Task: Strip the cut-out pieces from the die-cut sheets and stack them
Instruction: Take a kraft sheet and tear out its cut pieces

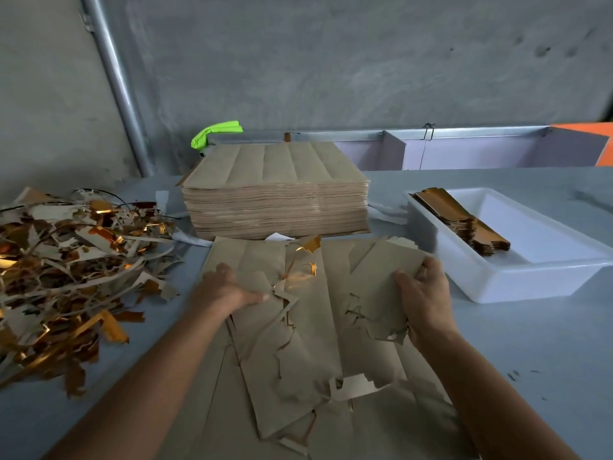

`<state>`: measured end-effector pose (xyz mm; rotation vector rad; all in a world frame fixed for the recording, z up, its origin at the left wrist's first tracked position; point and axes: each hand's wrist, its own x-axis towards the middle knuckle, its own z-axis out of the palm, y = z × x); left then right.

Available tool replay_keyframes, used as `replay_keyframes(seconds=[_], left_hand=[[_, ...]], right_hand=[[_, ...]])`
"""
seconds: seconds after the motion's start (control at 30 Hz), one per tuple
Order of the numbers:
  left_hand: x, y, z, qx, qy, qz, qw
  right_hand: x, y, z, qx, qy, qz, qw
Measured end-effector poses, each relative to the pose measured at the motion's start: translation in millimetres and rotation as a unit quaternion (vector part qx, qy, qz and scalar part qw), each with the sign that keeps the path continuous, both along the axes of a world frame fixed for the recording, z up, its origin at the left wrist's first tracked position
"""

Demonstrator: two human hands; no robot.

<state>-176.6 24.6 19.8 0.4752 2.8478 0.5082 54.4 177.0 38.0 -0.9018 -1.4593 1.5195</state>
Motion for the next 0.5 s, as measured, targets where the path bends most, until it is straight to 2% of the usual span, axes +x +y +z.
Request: replay_keyframes(seconds=[0.13, 0.2, 0.27, 0.37, 0.43, 0.5], left_hand=[[-1.7, 4.0, -6.9, 0.146, -0.031, 0.043, 0.988], [-0.2, 3.8, -2.9, 0.265, -0.017, 0.061, 0.962], [3.2, 1.9, 13.4, 0.401, -0.025, 0.041, 0.915], [14.5, -3.1, 50.3, 0.554, -0.13, -0.027, 0.822], [27.1, -5.0, 72.1, 0.593, -0.209, -0.086, 0.773], [41.3, -3.7, 86.1, 0.596, -0.264, -0.161, 0.741]], right_hand=[[1.3, -0.1, -5.6, 0.01, -0.011, 0.026, 1.0], [3.9, 1.0, -6.7, 0.023, -0.027, 0.04, 0.999], [6.8, 2.2, -5.9, 0.037, -0.039, 0.052, 0.997], [9.0, 2.7, 1.5, 0.075, -0.03, 0.062, 0.995], [8.4, 1.2, 12.3, 0.11, -0.028, 0.058, 0.992], [7.7, -1.5, 25.8, 0.14, -0.032, 0.052, 0.988]])
